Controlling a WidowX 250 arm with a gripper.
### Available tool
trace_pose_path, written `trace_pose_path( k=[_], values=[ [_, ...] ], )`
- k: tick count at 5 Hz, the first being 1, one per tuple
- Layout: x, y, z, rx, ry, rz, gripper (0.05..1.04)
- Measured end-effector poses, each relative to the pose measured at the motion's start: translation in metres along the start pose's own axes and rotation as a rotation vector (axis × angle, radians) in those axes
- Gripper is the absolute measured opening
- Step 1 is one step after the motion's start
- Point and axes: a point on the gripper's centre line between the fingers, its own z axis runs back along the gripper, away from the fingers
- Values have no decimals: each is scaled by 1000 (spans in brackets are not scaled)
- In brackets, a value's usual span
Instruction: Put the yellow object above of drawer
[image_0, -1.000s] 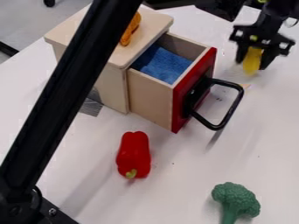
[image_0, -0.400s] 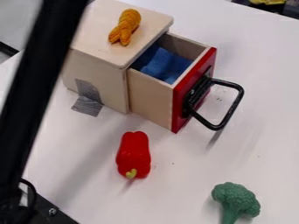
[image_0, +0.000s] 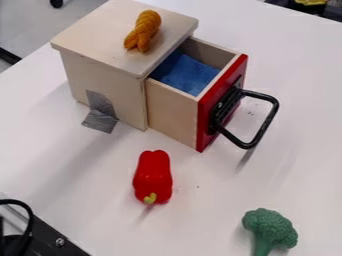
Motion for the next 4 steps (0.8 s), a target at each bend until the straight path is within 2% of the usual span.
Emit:
trace_pose_path(
  k=[1, 2, 3, 4],
  values=[
    [-40, 40, 14, 60, 2, -9, 614],
    [-72, 63, 4, 104, 5, -32, 614],
    [-98, 92, -16, 133, 19, -1, 614],
    [-109, 113, -45, 135, 42, -3, 614]
  ],
)
